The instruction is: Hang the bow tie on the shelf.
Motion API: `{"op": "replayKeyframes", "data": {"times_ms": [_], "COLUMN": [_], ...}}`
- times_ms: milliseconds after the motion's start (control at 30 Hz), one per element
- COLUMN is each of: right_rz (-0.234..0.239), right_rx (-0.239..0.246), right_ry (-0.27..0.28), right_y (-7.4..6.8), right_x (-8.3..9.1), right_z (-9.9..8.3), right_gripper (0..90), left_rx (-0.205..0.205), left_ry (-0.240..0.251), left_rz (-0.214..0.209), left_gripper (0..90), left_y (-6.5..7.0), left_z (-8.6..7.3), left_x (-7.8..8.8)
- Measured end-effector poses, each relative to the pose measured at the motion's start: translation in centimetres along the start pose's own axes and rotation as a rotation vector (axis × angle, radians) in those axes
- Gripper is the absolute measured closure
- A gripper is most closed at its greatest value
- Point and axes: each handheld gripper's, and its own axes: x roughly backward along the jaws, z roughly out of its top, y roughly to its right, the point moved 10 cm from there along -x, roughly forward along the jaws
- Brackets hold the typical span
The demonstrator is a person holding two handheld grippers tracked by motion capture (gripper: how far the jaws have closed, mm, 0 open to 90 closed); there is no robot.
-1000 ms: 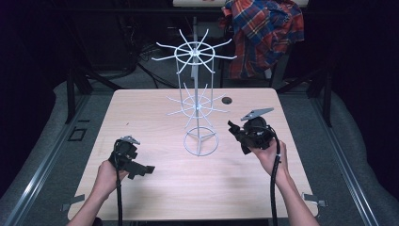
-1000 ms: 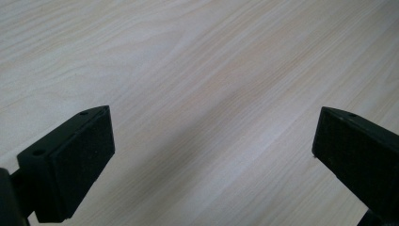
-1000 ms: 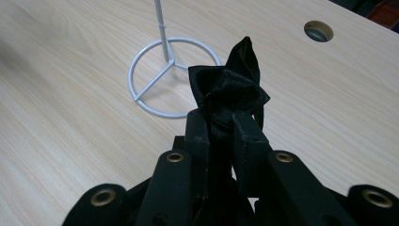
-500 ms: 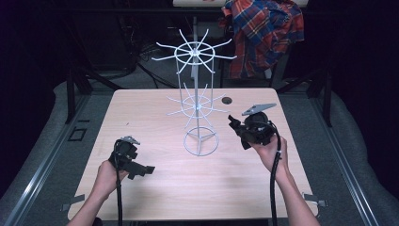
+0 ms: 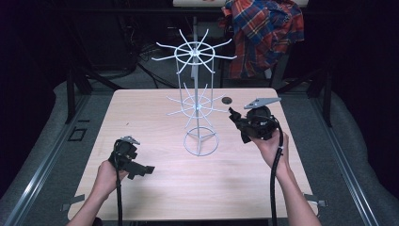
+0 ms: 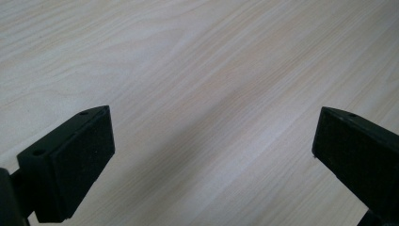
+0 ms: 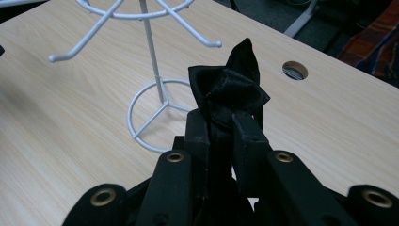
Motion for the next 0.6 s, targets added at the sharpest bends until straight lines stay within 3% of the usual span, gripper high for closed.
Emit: {"op": "replayKeyframes", "data": {"times_ms": [300,600], "right_rz": [0.002,0.025], "right_rx": [0.016,0.049], "right_ry": [0.048,0.042], "right_y": [-0.5,-2.0], "right_x": [1.0,0.7], "right_z": [1.3,1.7], "right_gripper": [78.2,78.2], "left_rx": [0.003,0.003], "left_ry": [-0.002,-0.002], "left_rz": [0.001,0.002], "left_gripper": [0.0,0.0], "left_y": [0.0,0.0], "left_z": [0.0,-0.1], "left_x": [0.0,0.1]}}
